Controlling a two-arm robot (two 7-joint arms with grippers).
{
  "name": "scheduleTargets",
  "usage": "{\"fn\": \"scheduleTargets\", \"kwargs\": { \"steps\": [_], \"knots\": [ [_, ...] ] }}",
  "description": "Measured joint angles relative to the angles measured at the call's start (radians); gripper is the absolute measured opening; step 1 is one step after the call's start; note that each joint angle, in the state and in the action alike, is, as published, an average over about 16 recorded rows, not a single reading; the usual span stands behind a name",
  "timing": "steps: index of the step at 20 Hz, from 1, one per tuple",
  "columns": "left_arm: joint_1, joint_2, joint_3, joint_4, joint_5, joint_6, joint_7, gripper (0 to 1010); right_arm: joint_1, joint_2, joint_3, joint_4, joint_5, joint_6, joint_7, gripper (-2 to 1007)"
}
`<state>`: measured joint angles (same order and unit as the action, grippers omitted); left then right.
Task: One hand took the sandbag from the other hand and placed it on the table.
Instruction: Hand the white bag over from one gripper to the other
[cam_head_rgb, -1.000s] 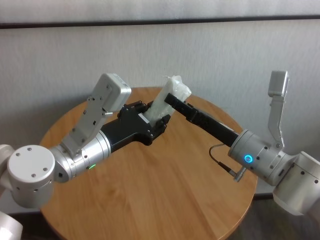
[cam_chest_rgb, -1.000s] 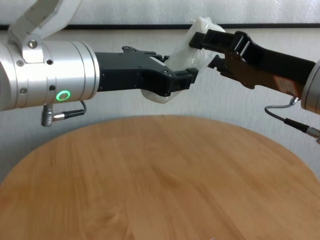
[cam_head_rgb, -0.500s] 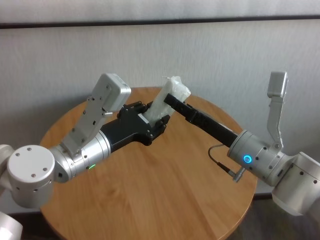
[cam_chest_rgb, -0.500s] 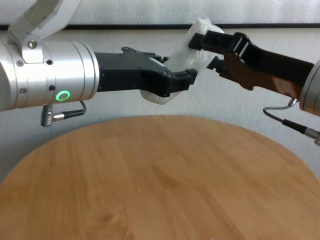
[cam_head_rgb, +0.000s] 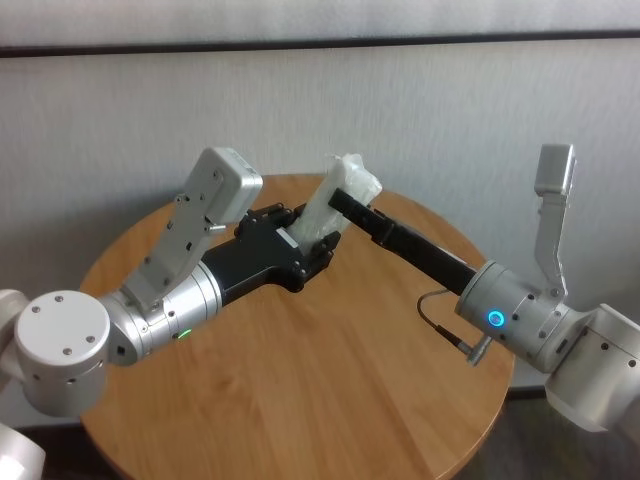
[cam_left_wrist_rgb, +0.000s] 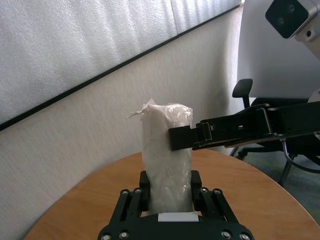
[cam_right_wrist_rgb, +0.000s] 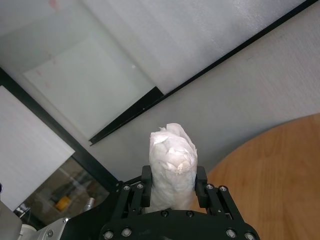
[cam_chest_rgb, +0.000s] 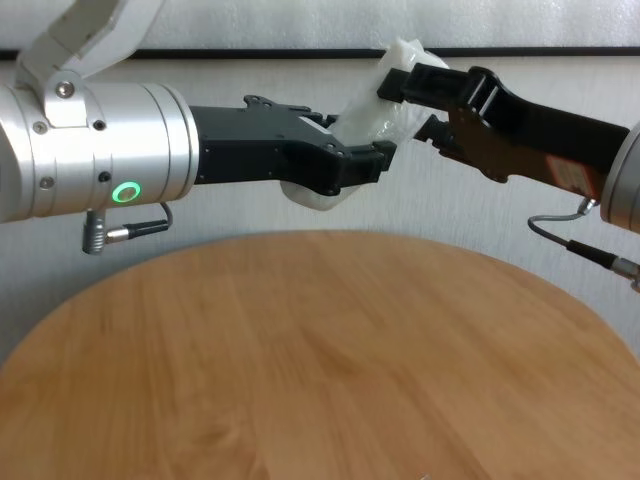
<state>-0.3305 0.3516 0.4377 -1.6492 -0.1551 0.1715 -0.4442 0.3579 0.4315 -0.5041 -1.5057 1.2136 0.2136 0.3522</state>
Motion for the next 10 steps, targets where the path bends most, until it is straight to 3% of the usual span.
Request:
{"fn": "scheduleTargets", "kwargs": {
  "steps": [10],
  "knots": [
    [0.001, 0.000, 0.000, 0.000, 0.000, 0.000, 0.000, 800, 0.006, 0.013, -0.017, 0.000, 0.022, -0.011, -0.016, 496]
  ]
}}
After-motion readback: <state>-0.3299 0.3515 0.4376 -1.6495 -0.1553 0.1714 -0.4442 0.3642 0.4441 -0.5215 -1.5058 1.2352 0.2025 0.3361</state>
